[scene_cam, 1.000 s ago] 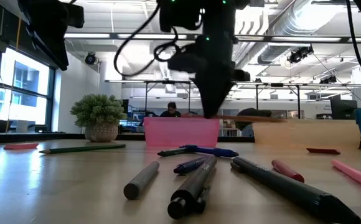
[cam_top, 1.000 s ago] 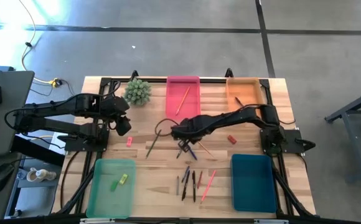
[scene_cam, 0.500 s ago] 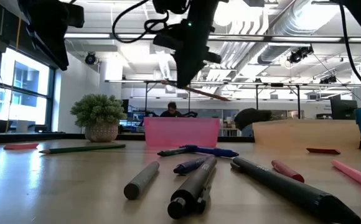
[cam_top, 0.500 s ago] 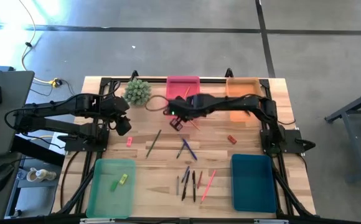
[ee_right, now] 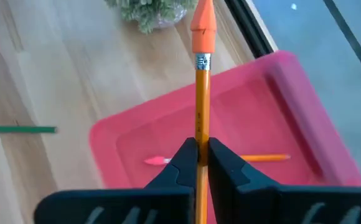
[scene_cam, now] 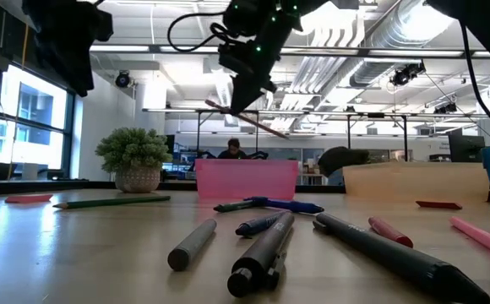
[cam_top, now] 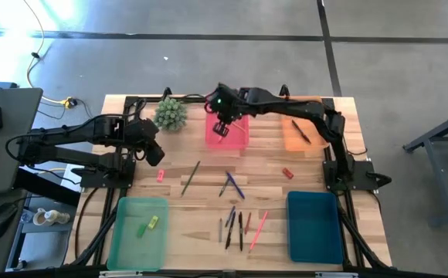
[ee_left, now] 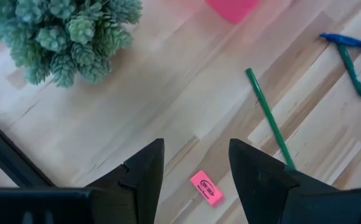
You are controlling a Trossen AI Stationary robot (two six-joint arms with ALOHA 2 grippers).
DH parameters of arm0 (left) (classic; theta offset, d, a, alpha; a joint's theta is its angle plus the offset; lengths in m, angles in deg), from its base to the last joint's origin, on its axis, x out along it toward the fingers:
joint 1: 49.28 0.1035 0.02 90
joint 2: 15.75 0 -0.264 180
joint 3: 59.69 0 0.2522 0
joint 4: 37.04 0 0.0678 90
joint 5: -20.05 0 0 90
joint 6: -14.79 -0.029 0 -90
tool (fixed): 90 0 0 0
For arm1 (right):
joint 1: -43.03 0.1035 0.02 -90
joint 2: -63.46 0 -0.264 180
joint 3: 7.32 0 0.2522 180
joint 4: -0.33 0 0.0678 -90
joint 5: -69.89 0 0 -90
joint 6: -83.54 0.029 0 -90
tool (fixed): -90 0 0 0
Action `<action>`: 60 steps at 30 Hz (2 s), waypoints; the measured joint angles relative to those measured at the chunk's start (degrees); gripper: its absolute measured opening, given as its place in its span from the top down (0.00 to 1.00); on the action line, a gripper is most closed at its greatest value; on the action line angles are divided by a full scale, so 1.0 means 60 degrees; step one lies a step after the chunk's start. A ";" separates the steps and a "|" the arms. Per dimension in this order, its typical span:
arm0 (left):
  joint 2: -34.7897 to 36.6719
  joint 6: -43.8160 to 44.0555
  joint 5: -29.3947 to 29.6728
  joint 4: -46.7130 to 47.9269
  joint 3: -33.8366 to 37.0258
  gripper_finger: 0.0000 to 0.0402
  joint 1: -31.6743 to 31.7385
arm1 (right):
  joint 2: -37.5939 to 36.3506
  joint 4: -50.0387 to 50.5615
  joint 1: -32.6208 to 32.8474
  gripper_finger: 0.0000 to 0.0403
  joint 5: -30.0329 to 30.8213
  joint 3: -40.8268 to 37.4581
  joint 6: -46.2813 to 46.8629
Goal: Sort crayons/erasers/pens/pencils in bins
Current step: Put the yellow pencil with the eraser into the red bin, then put the pink eraser into the light green bin
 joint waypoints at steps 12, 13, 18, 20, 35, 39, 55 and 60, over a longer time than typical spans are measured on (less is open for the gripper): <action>-0.0004 0.1576 0.0384 -0.0027 0.0000 0.58 0.0000 | 0.0537 -0.0508 -0.1032 0.99 -0.0829 -0.0019 0.1104; 0.0000 0.1649 0.0380 -0.0034 0.0000 0.58 0.0000 | 0.0629 -0.0564 -0.1075 0.99 -0.0874 -0.0019 0.1430; -0.0018 0.1998 0.0455 -0.0045 0.0000 0.58 0.0004 | 0.0934 -0.0863 -0.1203 0.99 -0.0968 -0.0019 0.3238; -0.0018 0.2079 0.0521 -0.0045 0.0000 0.58 0.0004 | 0.1025 -0.0871 -0.1231 0.99 -0.0852 -0.0019 0.3667; -0.0022 0.2137 0.0529 -0.0045 0.0000 0.58 0.0000 | 0.1996 -0.0695 -0.1264 0.99 -0.0567 -0.0023 0.5153; -0.0026 0.2223 0.0526 -0.0049 0.0000 0.58 0.0000 | 0.2169 -0.0624 -0.1260 0.96 -0.0631 -0.0023 0.5144; -0.0029 0.3312 -0.0350 0.0105 0.0000 0.58 0.0000 | 0.1499 0.0382 -0.1348 0.66 -0.0826 -0.0023 0.4556; -0.0029 0.3343 -0.0567 0.0313 0.0004 0.58 -0.0130 | 0.0836 0.1008 -0.1224 0.65 -0.0401 -0.0023 0.3809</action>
